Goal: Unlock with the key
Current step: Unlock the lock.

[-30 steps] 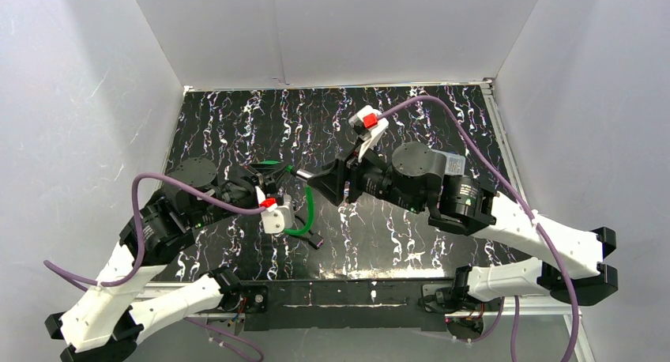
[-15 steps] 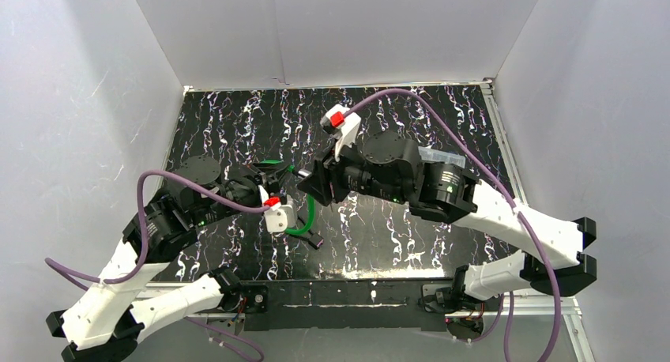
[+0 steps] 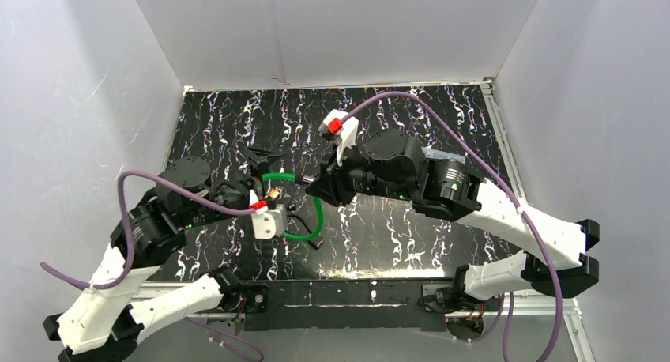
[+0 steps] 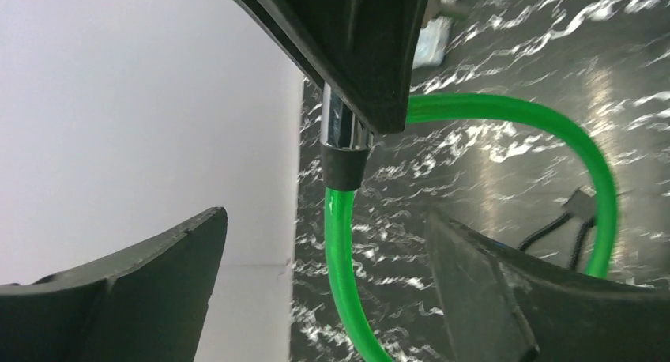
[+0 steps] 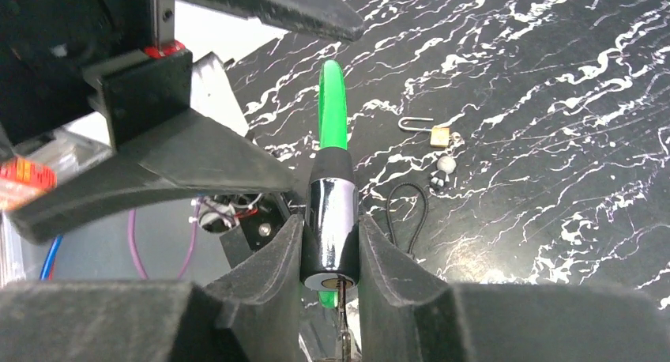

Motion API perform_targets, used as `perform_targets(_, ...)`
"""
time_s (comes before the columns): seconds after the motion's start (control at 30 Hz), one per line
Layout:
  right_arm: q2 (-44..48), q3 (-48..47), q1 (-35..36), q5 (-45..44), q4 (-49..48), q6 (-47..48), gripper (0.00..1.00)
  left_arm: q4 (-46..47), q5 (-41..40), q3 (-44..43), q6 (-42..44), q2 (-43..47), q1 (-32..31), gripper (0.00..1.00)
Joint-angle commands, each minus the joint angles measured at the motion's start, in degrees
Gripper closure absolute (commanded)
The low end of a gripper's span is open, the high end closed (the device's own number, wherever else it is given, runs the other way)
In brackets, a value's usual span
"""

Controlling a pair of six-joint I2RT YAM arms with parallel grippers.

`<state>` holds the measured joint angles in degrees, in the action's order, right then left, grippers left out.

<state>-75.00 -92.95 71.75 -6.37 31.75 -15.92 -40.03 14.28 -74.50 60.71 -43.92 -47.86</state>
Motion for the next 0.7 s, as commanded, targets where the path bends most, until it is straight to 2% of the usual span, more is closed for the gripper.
perform_targets(0.0, 2.9, -0.83, 0.03, 7.36, -3.17, 5.32, 0.99, -7.86, 9.91, -6.71, -9.29, -1.56, -0.31, 0.02)
perform_targets(0.17, 3.6, -1.18, 0.02, 11.96, -2.64, 7.68, 0.99, -12.82, 14.25, -11.73, -17.54, -6.58, -0.22, 0.02)
perform_targets(0.3, 4.22, -1.33, 0.11, 13.43, -3.62, 8.85, 0.99, -17.15, 20.67, -14.31, -23.4, -10.4, -0.22, 0.02)
perform_targets(0.4, 4.88, -1.32, 0.06, 14.13, -3.95, 9.76, 0.99, -18.17, 23.87, -13.97, -27.68, -11.43, -0.09, 0.02)
perform_targets(0.5, 5.9, -1.0, 0.07, 14.36, -3.93, 10.34, 0.99, -16.32, 23.72, -11.83, -30.03, -10.7, 0.44, 0.02)
perform_targets(0.57, 6.48, -0.63, 0.15, 14.36, -4.2, 10.76, 0.99, -14.81, 23.11, -10.8, -31.68, -10.5, 0.84, 0.05)
perform_targets(0.67, 6.58, -0.48, 0.47, 14.41, -4.36, 11.53, 0.99, -13.56, 24.64, -10.47, -33.65, -11.14, 1.84, 0.14)
